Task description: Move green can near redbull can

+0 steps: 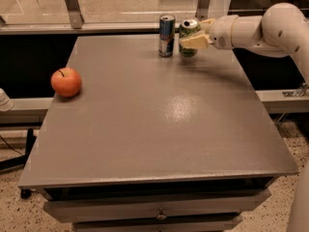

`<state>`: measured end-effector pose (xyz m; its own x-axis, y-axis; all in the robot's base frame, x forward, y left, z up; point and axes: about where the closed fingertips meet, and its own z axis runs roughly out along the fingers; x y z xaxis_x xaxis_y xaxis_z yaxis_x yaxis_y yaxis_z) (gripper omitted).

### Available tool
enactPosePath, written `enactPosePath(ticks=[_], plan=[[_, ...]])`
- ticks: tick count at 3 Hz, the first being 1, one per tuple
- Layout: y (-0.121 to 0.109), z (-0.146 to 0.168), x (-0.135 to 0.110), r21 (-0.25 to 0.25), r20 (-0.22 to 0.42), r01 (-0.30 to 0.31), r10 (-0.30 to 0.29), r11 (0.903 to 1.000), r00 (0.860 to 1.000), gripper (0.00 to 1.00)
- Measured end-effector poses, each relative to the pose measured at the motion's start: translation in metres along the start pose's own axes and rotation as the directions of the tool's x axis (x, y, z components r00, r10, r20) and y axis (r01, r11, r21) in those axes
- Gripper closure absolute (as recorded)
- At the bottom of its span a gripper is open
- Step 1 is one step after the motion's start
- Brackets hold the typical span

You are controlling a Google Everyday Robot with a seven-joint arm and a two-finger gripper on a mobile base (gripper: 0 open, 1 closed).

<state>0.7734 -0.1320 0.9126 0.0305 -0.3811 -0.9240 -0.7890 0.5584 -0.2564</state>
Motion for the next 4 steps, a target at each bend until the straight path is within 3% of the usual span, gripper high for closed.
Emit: enactPosePath(ticks=[1,4], plan=[[-0.002,0.009,0.008,-0.034,-0.024,-0.044,0.043,0.9985,0.999,0.82],[0.009,0.022,0.019,-0.125,-0.059,-0.147,0.140,0.9813,0.988,0.12]])
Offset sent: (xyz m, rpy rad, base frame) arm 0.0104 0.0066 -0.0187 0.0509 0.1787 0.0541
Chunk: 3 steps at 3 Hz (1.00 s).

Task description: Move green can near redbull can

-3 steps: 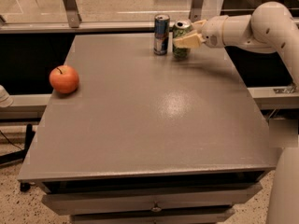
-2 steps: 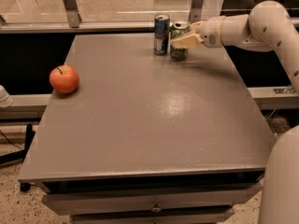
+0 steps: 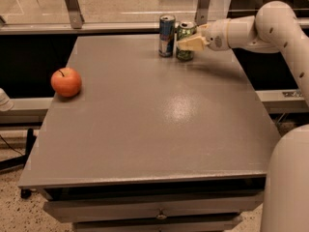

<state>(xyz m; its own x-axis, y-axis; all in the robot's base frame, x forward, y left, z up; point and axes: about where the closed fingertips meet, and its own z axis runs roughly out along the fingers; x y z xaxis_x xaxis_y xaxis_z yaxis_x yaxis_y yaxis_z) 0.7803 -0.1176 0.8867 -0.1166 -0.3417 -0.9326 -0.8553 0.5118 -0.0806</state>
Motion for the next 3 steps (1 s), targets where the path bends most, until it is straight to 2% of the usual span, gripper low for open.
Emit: enactPosePath(ticks=[1,2,3], plan=[[0.002,0.000,0.003,-0.010,-0.003,-0.014,0.014,0.9999,1.000,0.00],[0.008,-0.007,0.008,-0.014,0.000,-0.036,0.036,0.9992,0.999,0.00],[0.014,-0.028,0.008,0.007,0.032,-0.051,0.051,0.9987,0.998,0.00]])
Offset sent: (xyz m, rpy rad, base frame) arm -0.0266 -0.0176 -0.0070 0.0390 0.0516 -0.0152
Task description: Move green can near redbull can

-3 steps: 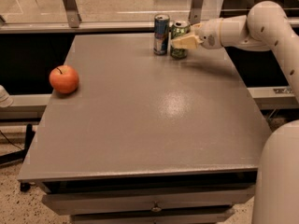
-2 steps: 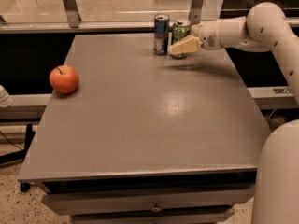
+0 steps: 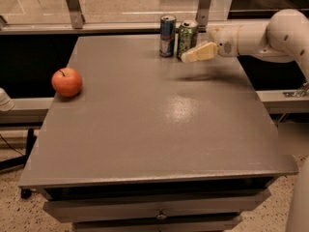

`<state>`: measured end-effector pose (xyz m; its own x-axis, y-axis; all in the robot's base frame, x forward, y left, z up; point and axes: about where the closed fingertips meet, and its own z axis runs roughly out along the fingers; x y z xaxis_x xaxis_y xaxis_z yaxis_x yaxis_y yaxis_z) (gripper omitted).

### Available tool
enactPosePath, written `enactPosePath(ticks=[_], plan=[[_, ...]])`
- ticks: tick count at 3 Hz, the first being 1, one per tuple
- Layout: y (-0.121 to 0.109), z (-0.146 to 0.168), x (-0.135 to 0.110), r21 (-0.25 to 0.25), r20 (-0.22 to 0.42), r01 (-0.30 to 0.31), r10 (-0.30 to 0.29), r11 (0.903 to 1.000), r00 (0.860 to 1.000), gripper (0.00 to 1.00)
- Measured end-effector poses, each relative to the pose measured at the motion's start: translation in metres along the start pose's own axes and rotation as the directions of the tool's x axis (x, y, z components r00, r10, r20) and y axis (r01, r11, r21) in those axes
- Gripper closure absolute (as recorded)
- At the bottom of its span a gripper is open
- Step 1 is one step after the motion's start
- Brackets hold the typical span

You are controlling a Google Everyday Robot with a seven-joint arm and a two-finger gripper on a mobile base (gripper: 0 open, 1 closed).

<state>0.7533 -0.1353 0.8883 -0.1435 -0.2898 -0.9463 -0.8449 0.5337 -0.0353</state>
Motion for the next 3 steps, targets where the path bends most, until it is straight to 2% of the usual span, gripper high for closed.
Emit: enactPosePath(ticks=[1,2,3], plan=[[0.008,-0.051,-0.003,0.041,0.078,0.002,-0.005,0.9992,0.997,0.00],[0.013,-0.112,-0.006,0.072,0.159,0.028,-0.040,0.9970,0.987,0.00],[0.012,-0.117,-0.004,0.079,0.158,0.028,-0.040,0.9965,0.987,0.00]])
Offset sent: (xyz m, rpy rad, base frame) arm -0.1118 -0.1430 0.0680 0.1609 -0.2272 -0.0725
